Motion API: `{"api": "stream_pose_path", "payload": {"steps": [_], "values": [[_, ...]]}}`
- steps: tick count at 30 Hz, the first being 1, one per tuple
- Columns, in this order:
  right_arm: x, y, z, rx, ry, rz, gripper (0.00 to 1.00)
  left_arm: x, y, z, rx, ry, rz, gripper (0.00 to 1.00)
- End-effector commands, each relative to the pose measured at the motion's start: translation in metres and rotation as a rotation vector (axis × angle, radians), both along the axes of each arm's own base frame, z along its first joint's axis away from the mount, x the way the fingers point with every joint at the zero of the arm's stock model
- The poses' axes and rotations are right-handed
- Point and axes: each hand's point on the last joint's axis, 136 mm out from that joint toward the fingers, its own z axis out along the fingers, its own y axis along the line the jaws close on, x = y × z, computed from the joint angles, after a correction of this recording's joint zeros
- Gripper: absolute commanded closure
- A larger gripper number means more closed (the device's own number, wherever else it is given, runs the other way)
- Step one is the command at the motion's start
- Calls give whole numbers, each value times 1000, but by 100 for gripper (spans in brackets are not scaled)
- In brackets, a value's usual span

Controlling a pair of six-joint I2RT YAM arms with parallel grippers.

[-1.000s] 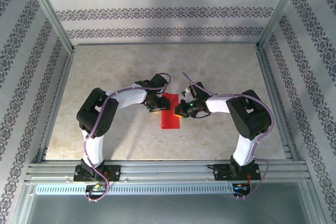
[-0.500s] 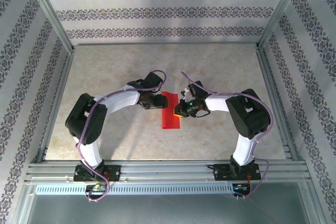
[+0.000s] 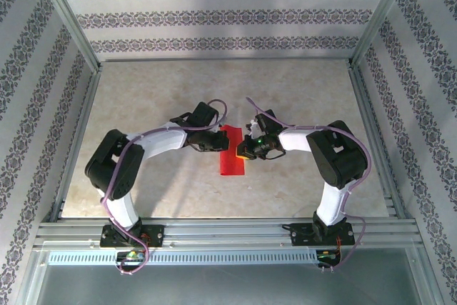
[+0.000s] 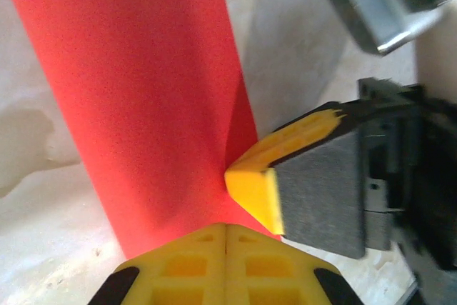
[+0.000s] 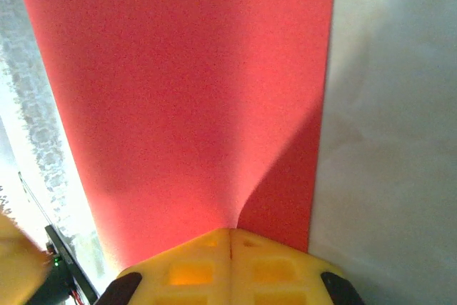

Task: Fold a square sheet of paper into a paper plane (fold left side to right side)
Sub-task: First fold the square sheet of paper in half at the center of the table.

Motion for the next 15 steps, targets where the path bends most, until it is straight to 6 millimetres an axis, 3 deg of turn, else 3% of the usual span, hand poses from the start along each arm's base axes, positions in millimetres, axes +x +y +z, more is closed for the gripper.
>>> {"api": "stream_pose_path", "payload": {"steps": [1,9,15], "values": [[-25,-24,-49,-183,102,-10,100,4,-7,-4,-43,-2,-9,94],[-27,-28,-52,-213,107,2,100,-2,19,-48,98,54,44,96],[-30,-35,-56,-253,112,13,100,-4,34,-63,104,56,91,98]]}}
